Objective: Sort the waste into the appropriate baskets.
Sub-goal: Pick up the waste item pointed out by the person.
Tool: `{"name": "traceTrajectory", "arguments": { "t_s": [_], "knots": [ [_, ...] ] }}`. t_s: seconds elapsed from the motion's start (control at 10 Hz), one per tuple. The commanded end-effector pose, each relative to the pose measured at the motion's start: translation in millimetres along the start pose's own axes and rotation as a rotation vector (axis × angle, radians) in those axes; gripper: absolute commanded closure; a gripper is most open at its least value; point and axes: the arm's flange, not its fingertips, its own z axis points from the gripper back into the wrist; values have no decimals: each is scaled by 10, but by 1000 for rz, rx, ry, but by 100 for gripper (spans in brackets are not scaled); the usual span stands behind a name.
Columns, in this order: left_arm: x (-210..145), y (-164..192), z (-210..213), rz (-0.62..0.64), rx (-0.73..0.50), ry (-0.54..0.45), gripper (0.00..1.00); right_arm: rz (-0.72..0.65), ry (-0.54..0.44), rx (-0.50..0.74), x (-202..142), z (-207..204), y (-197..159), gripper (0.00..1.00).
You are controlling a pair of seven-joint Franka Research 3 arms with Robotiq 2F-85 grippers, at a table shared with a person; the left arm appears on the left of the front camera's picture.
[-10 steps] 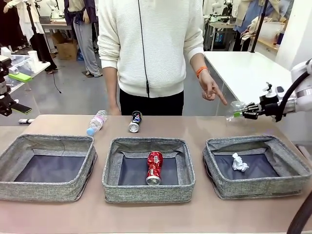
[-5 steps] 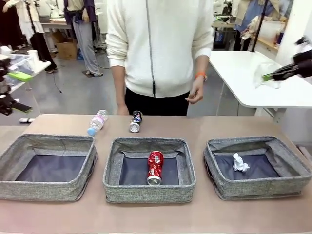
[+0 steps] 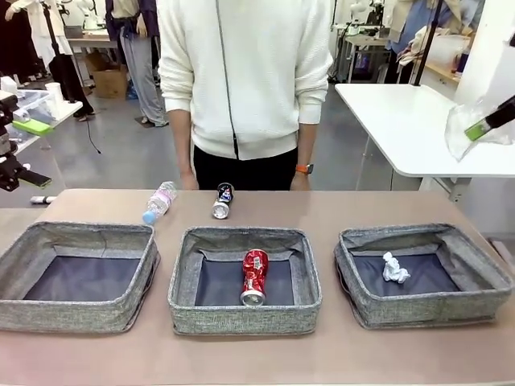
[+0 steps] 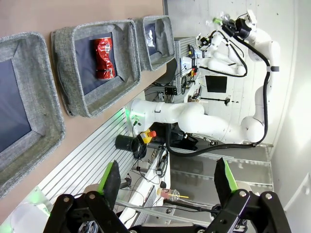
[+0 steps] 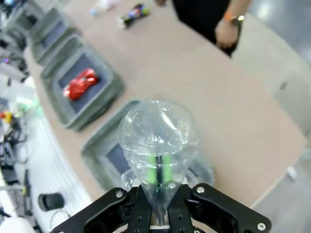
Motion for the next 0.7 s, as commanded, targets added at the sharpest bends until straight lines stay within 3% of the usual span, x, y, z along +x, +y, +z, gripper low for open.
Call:
{"name": "traceTrajectory", "arguments": {
  "t_s": [0.0, 0.5, 0.6],
  "knots": [
    [-21, -16, 0, 2, 5, 7, 0, -7, 5, -78, 76, 74, -101, 97],
    [-21, -16, 0, 2, 5, 7, 0, 4, -7, -58, 29, 75, -84, 97],
    [-21, -16, 0, 2, 5, 7, 0, -29, 69, -93, 212, 67, 110, 97]
  ]
}}
